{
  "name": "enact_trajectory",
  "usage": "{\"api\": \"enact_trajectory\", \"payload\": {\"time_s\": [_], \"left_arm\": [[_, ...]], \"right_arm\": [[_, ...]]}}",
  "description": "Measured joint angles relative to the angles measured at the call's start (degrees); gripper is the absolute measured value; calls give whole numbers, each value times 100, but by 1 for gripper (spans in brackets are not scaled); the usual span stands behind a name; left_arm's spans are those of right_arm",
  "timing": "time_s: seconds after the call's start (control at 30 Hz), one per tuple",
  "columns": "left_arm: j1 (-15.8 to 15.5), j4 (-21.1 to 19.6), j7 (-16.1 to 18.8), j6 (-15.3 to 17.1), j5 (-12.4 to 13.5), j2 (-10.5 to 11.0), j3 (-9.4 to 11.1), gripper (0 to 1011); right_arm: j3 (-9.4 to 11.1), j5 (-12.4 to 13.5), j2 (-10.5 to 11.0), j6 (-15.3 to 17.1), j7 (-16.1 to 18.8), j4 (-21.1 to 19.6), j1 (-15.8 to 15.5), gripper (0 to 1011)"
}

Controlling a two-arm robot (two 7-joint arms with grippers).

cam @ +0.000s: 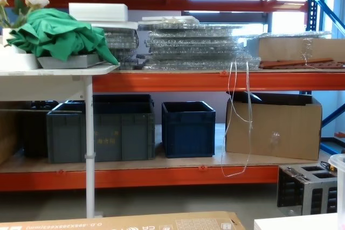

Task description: Use one hand to grasp the basket and place it at the designated location.

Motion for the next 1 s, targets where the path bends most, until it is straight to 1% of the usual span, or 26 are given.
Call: {"api": "enact_trajectory", "payload": {"time_s": [0.47, 0.7, 0.87, 1.0], "left_arm": [[0, 0, 0, 0, 0, 0, 0, 0], [0, 0, 0, 0, 0, 0, 0, 0], [0, 0, 0, 0, 0, 0, 1, 0], [0, 0, 0, 0, 0, 0, 1, 0]], "right_arm": [[0, 0, 0, -1, 0, 0, 0, 1001], [0, 8, -22, -69, 3, 57, -14, 1000], [-26, 13, -60, -105, 1, 115, -28, 1000], [-84, 8, -136, -144, 12, 242, -29, 1000]]}}
